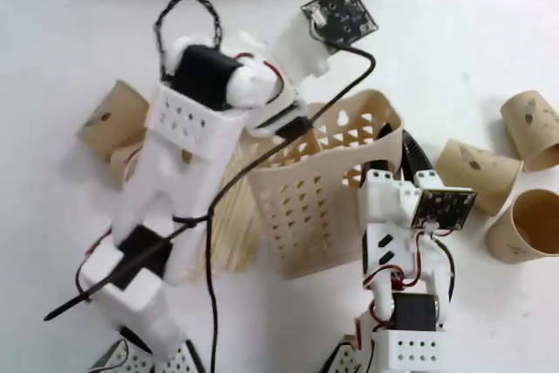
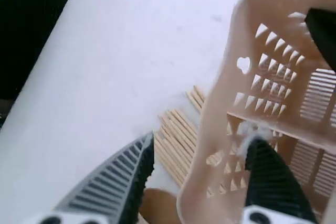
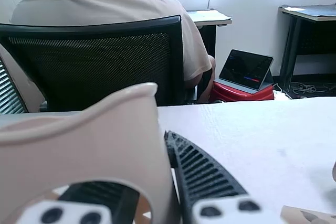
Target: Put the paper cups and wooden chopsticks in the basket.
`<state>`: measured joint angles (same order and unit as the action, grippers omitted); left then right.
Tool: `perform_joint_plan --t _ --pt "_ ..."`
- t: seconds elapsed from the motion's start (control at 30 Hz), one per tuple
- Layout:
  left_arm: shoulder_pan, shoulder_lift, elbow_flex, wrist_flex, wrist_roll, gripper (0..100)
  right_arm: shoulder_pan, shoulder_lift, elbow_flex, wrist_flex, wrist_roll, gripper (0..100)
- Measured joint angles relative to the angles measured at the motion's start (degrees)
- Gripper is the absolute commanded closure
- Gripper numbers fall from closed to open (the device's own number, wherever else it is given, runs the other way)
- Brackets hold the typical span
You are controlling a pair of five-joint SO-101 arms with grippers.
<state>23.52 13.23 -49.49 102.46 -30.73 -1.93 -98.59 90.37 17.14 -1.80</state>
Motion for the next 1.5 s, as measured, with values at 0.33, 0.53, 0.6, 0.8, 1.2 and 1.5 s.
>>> perform_joint_plan --t 0.33,0.53,0.6,0.8,1.2,1.5 --pt "-6.9 -13.9 12.9 0.0 -11.8 71 -4.0 0.0 0.0 0.0 1.9 98.0" --pt "-7.2 -14.5 24.5 0.0 -15.5 71 -4.0 0.0 0.0 -3.7 1.9 98.0" --pt "-7.5 -13.1 25.1 -0.3 -16.4 71 -4.8 0.0 0.0 -3.9 1.9 98.0" --pt "-7.6 -8.2 25.7 -2.5 -18.5 79 -7.7 0.0 0.0 -4.0 1.9 98.0" --pt "-5.2 -2.4 25.7 -6.9 -18.6 98 -7.3 0.0 0.4 -1.6 2.5 97.6" --pt "-4.0 -1.9 23.3 -6.9 -4.8 98 -7.4 -0.4 0.0 6.7 2.5 77.1"
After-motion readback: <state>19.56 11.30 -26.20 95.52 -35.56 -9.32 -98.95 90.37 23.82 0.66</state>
